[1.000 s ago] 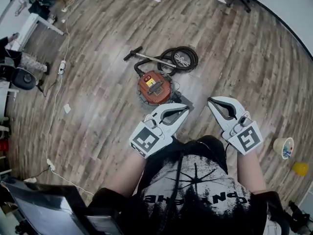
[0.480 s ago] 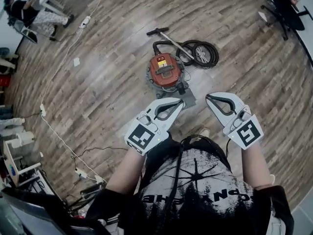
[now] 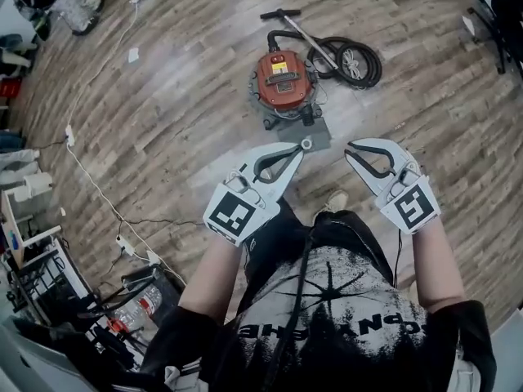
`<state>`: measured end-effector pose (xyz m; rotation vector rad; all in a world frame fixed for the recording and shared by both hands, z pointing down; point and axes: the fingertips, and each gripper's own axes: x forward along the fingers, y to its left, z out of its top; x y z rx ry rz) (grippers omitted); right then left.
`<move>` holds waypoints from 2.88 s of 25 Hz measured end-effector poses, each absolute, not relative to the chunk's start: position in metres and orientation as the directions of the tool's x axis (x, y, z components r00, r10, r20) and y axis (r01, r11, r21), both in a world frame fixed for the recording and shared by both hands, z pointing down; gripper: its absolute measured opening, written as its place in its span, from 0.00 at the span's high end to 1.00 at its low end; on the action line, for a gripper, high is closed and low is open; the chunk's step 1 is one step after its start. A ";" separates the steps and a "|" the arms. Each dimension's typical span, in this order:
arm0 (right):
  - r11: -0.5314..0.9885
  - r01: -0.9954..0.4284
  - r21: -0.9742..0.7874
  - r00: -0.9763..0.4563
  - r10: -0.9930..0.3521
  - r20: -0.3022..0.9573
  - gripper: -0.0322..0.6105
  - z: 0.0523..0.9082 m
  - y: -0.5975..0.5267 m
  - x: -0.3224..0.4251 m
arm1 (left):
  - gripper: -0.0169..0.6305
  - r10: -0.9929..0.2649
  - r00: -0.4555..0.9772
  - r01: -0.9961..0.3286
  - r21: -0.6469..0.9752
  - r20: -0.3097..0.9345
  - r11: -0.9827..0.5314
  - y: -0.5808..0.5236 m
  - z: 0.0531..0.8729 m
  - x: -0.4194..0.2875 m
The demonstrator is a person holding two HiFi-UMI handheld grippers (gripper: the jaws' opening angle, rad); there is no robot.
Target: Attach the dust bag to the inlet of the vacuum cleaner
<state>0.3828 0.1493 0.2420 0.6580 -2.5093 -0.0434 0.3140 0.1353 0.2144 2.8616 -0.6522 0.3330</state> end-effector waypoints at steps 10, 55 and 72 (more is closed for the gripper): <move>0.892 -0.447 0.065 -0.614 -0.358 0.704 0.72 0.442 0.133 0.362 | 0.98 -0.281 0.888 -0.341 0.110 0.363 -0.934 0.096 0.325 0.301; 0.998 -0.006 0.068 -0.121 -0.068 0.990 0.88 1.139 0.148 0.427 | 0.97 -0.246 0.833 -0.290 0.013 0.495 -0.957 0.096 0.746 0.338; 0.999 -0.011 0.047 -0.322 -0.048 0.946 0.91 0.962 0.086 0.423 | 0.75 -0.130 0.740 -0.223 0.058 0.660 -0.973 0.119 0.786 0.340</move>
